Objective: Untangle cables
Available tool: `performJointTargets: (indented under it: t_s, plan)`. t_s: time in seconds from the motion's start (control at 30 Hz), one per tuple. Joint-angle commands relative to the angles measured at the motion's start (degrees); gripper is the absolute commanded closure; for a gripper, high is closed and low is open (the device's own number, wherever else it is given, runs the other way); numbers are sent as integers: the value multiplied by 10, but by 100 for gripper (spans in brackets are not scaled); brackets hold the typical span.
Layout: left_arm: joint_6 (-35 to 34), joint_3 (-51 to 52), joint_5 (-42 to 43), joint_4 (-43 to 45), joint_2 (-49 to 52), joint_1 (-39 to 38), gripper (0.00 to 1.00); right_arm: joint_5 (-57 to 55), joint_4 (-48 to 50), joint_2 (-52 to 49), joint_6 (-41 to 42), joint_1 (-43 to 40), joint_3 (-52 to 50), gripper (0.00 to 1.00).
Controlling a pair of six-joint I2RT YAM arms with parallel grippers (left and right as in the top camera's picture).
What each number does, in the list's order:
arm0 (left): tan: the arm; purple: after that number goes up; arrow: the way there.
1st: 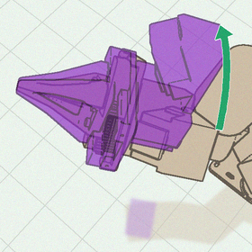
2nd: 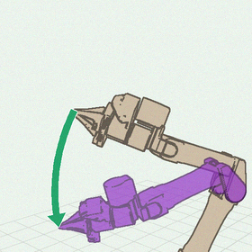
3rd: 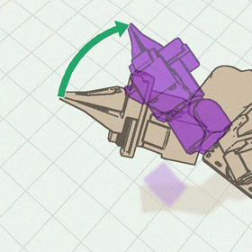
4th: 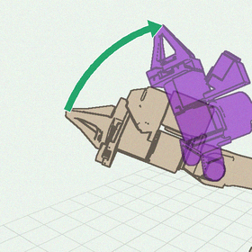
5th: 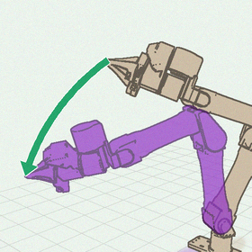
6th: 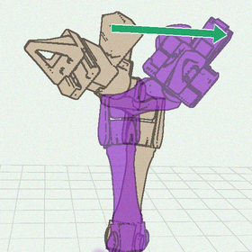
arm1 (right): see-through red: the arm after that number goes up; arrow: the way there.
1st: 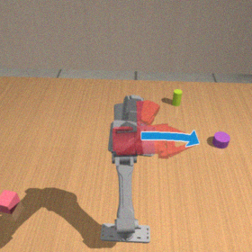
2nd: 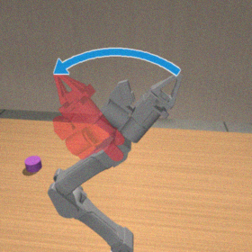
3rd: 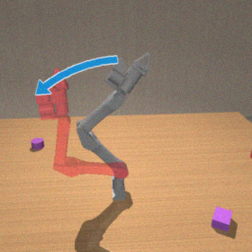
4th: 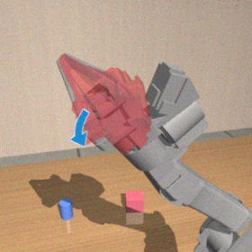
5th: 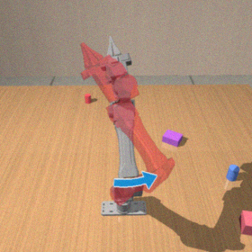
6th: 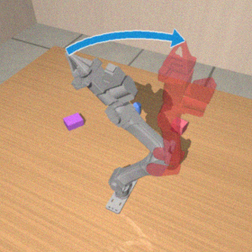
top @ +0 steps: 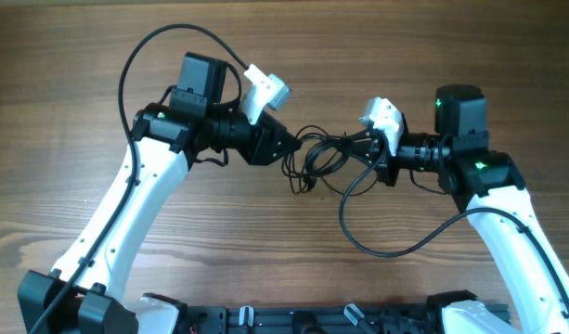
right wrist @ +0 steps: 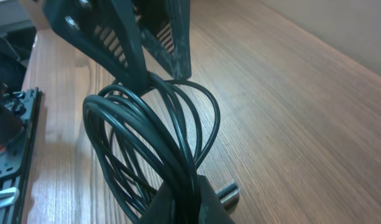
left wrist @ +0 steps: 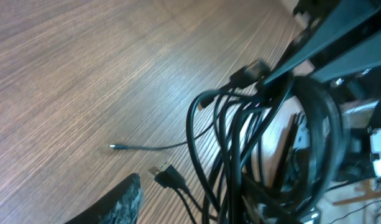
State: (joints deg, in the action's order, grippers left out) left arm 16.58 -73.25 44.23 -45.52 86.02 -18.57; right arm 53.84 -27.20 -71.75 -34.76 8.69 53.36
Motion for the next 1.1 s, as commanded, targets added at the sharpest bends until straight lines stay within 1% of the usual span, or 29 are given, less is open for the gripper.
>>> performJointTargets:
  t_s: [0.0, 0.1, 0.13, 0.17, 0.2, 0.23, 0.27, 0.33, 0.37, 0.4, 0.43, 0.47, 0.53, 0.57, 0.6, 0.63, 0.67, 0.7, 0.77, 0.83, 0.87, 0.9, 0.93, 0.97, 1.03, 1.07]
  plan:
    - [45, -6, -49, -27, 1, 3, 67, 61, 18, -5, 39, 1, 6, 96]
    - [45, -6, -49, -33, 26, -6, 66, 67, 31, -5, 52, 1, 6, 95]
    - [45, -6, -49, -31, 32, -11, 70, 67, 35, -5, 54, 1, 6, 96]
    - [42, -6, -49, -21, 42, -19, 96, 67, 38, -5, 54, 1, 6, 96]
    - [32, -6, -50, -16, 49, -19, 96, 67, 39, -5, 54, 1, 6, 96]
    - [7, -6, -67, -14, 54, -16, 96, 59, 38, -5, 56, 1, 6, 96]
    - [-38, -6, -111, -12, 56, -8, 96, 37, 39, -5, 69, 1, 6, 96]
    - [-174, -6, -246, -12, 56, 30, 96, -64, 39, -5, 138, 1, 6, 96]
    - [-232, -6, -274, -12, 56, 57, 96, -113, 39, -5, 175, 1, 6, 96]
    - [-270, -6, -260, -12, 55, 84, 96, -146, 39, -5, 207, 1, 6, 96]
    - [-276, -6, -208, -5, 55, 104, 96, -151, 43, -5, 217, 1, 6, 93]
    - [-276, -6, -189, 0, 55, 107, 96, -151, 43, -5, 218, 1, 6, 89]
    - [-276, -6, -169, 16, 55, 105, 96, -151, 43, -5, 238, 1, 6, 71]
    - [-275, -6, -150, 27, 55, 100, 96, -151, 45, -5, 260, 1, 6, 59]
    - [-275, -6, -146, 34, 55, 96, 96, -151, 52, -5, 297, 1, 6, 51]
    - [-275, -6, -146, 42, 55, 90, 96, -151, 59, -6, 333, 1, 6, 21]
    - [-270, -6, -140, 51, 55, 83, 96, -149, 67, -10, 445, 1, 6, 0]
    - [-254, -6, -121, 59, 55, 79, 96, -149, 69, -14, 524, 1, 6, 0]
    - [-219, -6, -72, 75, 55, 70, 96, -151, 76, -31, 598, 3, 6, 0]
    - [-211, -6, -37, 87, 54, 64, 96, -153, 95, -70, 679, 11, 6, 1]
    - [-198, -6, -16, 89, 51, 64, 96, -153, 108, -95, 727, 16, 6, 6]
    - [-184, -6, -1, 89, 46, 64, 96, -149, 132, -124, 753, 22, 6, 9]
    - [-182, -6, 1, 89, 41, 64, 96, -131, 166, -153, 752, 28, 6, 9]
    - [-182, -6, 1, 89, 31, 65, 96, -81, 211, -183, 753, 34, 6, 13]
    - [-183, -6, 1, 89, 19, 65, 96, 7, 304, -229, 753, 52, 6, 18]
    - [-183, -6, 1, 89, 12, 65, 96, 15, 346, -253, 758, 69, 6, 20]
